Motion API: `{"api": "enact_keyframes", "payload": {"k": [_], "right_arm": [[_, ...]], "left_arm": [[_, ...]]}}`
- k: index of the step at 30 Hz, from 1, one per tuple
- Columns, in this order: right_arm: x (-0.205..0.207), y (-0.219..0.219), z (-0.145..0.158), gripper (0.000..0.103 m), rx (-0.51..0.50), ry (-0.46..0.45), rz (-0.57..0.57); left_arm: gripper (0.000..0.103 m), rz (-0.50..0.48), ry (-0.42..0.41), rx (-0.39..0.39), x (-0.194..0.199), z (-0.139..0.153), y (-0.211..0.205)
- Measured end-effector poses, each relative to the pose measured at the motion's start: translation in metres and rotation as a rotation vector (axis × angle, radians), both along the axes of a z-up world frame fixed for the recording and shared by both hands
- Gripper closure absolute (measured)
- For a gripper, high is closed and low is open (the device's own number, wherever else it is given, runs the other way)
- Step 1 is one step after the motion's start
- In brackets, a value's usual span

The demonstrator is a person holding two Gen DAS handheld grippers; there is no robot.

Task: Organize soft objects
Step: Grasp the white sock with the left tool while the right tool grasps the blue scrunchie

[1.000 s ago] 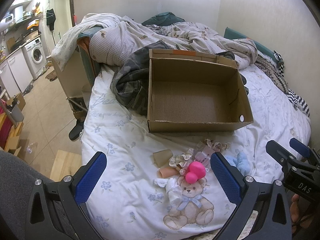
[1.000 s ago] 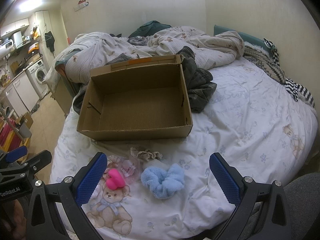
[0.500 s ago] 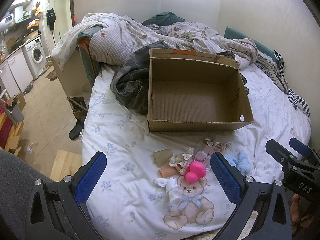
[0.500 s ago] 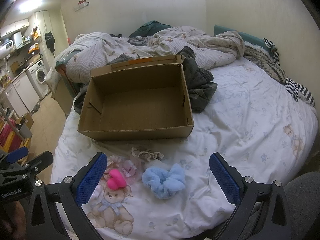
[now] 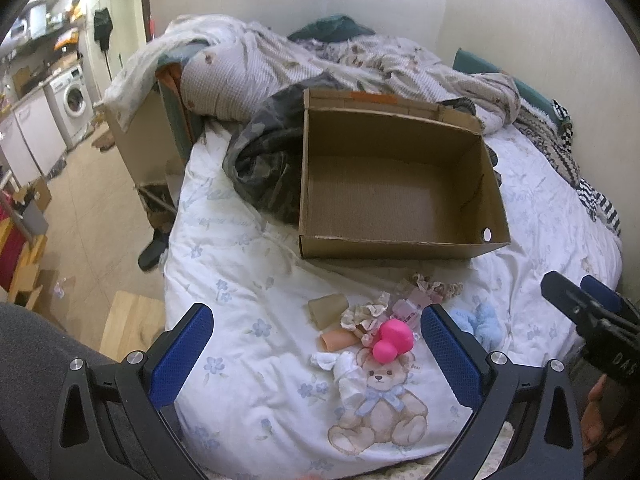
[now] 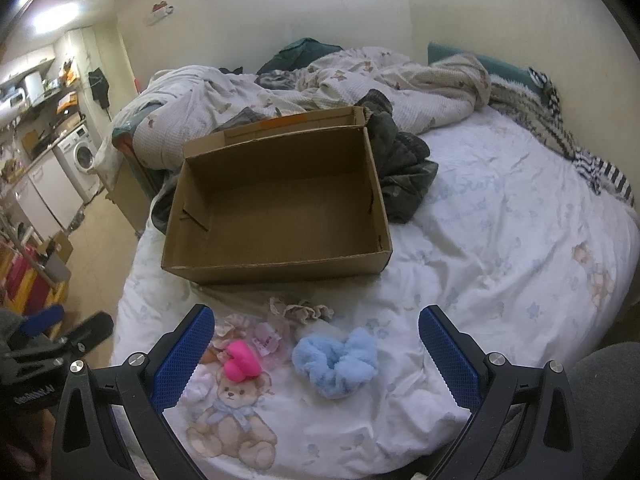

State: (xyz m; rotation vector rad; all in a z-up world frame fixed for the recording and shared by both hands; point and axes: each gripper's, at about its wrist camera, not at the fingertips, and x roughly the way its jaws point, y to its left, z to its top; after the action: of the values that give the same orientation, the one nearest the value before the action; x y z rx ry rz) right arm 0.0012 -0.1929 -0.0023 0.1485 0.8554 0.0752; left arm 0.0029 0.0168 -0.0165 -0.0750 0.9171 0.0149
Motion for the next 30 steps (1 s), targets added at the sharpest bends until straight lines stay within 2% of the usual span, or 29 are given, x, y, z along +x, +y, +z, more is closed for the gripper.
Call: {"api": "enact_keyframes", "payload": {"k": [6,11,13,16,19,21,26,30], "right_arm": [[0.030,-0.014,-0.004,0.000,0.069,0.116,0.016],[0.054,-0.022,-0.025,0.000,0.116,0.250,0.029],[0.062,-0.024,-0.037,0.000,0.125,0.310,0.034],[0.070,-0.025,-0.055,0.000,0.132,0.367,0.043],[0.076,-0.028,-0.073,0.000,0.147,0.426,0.044],[0.079,-0.029,-0.083,0.000,0.161,0.461,0.045],[0.082,-0.032,-0.111,0.000,0.161,0.547,0.025],[0.084,-0.025,-0.136,0.000,0.155,0.631,0.035]], "left_arm": [[0.000,0.065,0.115,0.057,0.030,-0.002,0.007],[0.001,0.062,0.314,-0.024,0.054,-0.035,0.013],[0.006,0.046,0.399,-0.072,0.057,-0.052,0.010],[0.013,0.013,0.496,-0.089,0.061,-0.075,-0.003],[0.021,-0.001,0.554,-0.103,0.062,-0.095,-0.012],[0.027,-0.005,0.578,-0.108,0.063,-0.104,-0.016],[0.035,-0.016,0.627,-0.117,0.064,-0.123,-0.023],[0.058,-0.010,0.664,-0.129,0.061,-0.140,-0.025]]}}
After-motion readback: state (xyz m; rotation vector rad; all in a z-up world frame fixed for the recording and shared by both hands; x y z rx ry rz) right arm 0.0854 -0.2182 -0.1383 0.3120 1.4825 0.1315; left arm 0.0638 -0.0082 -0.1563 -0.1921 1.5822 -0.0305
